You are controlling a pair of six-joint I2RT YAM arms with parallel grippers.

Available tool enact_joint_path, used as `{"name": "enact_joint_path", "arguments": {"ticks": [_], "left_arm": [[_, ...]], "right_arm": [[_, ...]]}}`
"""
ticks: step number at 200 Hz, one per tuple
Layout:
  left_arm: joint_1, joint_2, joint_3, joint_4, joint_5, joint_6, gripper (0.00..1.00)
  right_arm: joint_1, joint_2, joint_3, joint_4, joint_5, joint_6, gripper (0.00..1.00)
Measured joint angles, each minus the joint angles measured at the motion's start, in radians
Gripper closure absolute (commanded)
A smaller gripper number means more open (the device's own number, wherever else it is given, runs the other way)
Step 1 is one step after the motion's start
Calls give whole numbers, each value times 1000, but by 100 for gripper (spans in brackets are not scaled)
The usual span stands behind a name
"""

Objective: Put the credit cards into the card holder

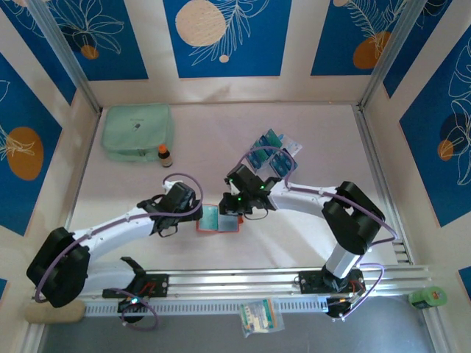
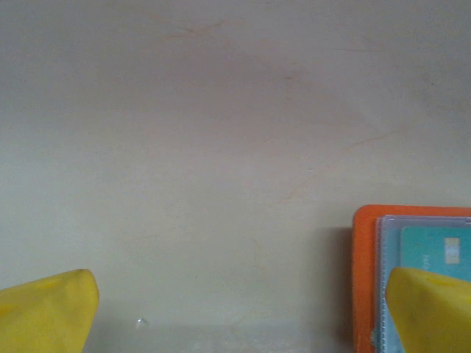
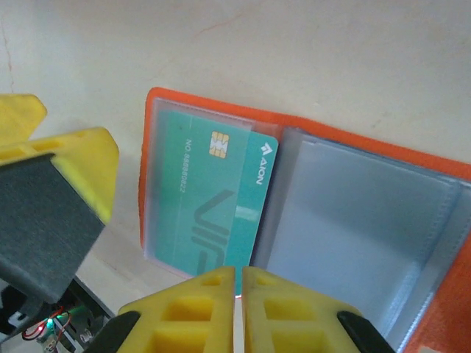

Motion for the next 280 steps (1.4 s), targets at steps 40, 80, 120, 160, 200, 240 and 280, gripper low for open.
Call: {"name": "enact_joint_path", "arguments": {"ticks": [40, 80, 120, 160, 200, 240, 280], "left_arm": [[17, -3, -26, -14, -5, -35, 0], [27, 33, -49, -12, 2, -52, 0], [29, 71, -54, 3, 15, -52, 0], [29, 86, -54, 14, 16, -49, 0], [29, 89, -54, 16, 14, -48, 0], [30, 90, -54, 17, 14, -44, 0], [30, 96, -54, 17, 11, -41, 0]], "right_arm": [[28, 55, 2, 8, 0, 1, 89], [41, 101, 34, 11, 0, 4, 90], [44, 111, 55, 20, 0, 4, 90], [44, 139, 58, 24, 2, 4, 90], [44, 147, 58, 23, 11, 4, 90], [45, 154, 64, 22, 11, 4, 90], [51, 177, 81, 23, 11, 4, 91]]}}
